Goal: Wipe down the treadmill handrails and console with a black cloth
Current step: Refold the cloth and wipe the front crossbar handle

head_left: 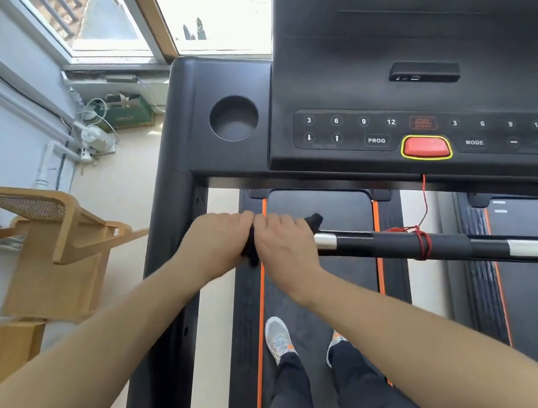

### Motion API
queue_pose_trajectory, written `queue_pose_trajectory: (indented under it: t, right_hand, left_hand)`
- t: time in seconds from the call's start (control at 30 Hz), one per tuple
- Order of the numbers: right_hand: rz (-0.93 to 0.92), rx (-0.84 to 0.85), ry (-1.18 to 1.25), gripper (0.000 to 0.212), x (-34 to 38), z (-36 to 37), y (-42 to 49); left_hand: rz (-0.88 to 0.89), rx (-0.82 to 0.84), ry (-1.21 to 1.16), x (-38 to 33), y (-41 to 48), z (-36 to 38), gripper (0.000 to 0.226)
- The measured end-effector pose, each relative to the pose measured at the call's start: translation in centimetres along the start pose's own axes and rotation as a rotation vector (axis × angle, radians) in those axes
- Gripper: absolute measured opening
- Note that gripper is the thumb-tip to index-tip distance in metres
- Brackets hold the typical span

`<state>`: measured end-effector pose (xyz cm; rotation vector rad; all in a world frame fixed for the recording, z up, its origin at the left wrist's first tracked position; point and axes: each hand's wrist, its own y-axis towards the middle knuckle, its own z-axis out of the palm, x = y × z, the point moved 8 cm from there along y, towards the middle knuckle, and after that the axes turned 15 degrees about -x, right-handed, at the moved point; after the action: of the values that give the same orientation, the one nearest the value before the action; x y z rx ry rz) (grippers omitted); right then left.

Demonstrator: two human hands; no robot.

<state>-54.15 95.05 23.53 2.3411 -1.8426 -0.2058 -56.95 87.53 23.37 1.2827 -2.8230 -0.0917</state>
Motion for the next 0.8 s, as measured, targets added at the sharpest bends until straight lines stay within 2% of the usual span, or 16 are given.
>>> queue_pose_trajectory:
  t: [0.07,0.13,0.17,0.2,0.27,0.3,0.37,0.43,0.47,0.5,0.6,0.67,0.7,0.73,0.77,0.8]
  right_hand:
    - [-0.034,-0.120,-0.032,0.030,0.4,0.0,-0.4]
    - [-0.052,-0.084,-0.026,0.029,0.3,-0.3,0.2]
    - [-0.077,0.011,0.020,0.028,0.1,-0.1,0.7]
    - [-0.078,0.191,0.108,0.027,-0.3,0.8,1.3]
    - [-0.028,0.668,0.355,0.032,-1.3,3.6,1.8]
    - [0.005,0.855,0.454,0.037,-1.6,4.4,1.7]
    - [0.061,1.045,0.569,0.041,-2.0,4.7,1.9]
    - [0.054,1.034,0.531,0.038,-2.3,4.6,1.5]
    - [0.031,0.955,0.468,0.034,-2.6,4.3,1.3]
    - [0.020,0.813,0.388,0.029,-3.1,3.7,1.2]
    - [-0.074,0.181,0.020,0.031,-4.4,0.7,-1.4]
    - [-0.114,-0.014,-0.060,0.038,-4.9,-0.4,-3.2]
    - [-0.120,0.013,-0.046,0.037,-5.3,-0.2,-3.2]
    - [-0.108,0.125,0.002,0.031,-5.9,0.3,-2.5]
    - [-0.074,0.289,0.078,0.026,-6.8,0.8,-1.6]
    - [-0.036,0.524,0.201,0.023,-7.3,1.7,-1.3]
  left_hand:
    - [0.024,-0.182,0.122,-0.5,-1.2,-0.2,0.027]
    - [-0.019,-0.183,0.149,-0.5,-1.4,0.2,0.030]
    - [-0.036,-0.099,0.125,-0.4,-0.9,0.4,0.031]
    - [-0.042,0.046,0.083,-0.1,-0.1,0.8,0.029]
    - [-0.095,0.418,-0.080,0.9,1.1,1.9,0.027]
    - [-0.156,0.617,-0.203,1.1,1.4,2.3,0.025]
    - [-0.258,0.872,-0.397,0.4,2.0,2.7,0.021]
    - [-0.241,0.888,-0.398,-0.7,2.6,2.8,0.022]
    - [-0.214,0.832,-0.338,-1.1,2.7,2.8,0.022]
    - [-0.190,0.720,-0.243,-1.4,2.8,2.6,0.023]
    - [-0.115,0.171,0.048,-3.6,2.7,1.0,0.028]
    - [-0.105,-0.048,0.140,-5.1,2.1,0.1,0.034]
    - [-0.102,-0.055,0.145,-5.4,2.1,0.0,0.033]
    - [-0.108,0.015,0.115,-5.3,2.4,0.4,0.028]
    - [-0.125,0.138,0.064,-5.0,3.0,0.7,0.024]
    - [-0.158,0.314,-0.024,-4.6,3.6,1.2,0.024]
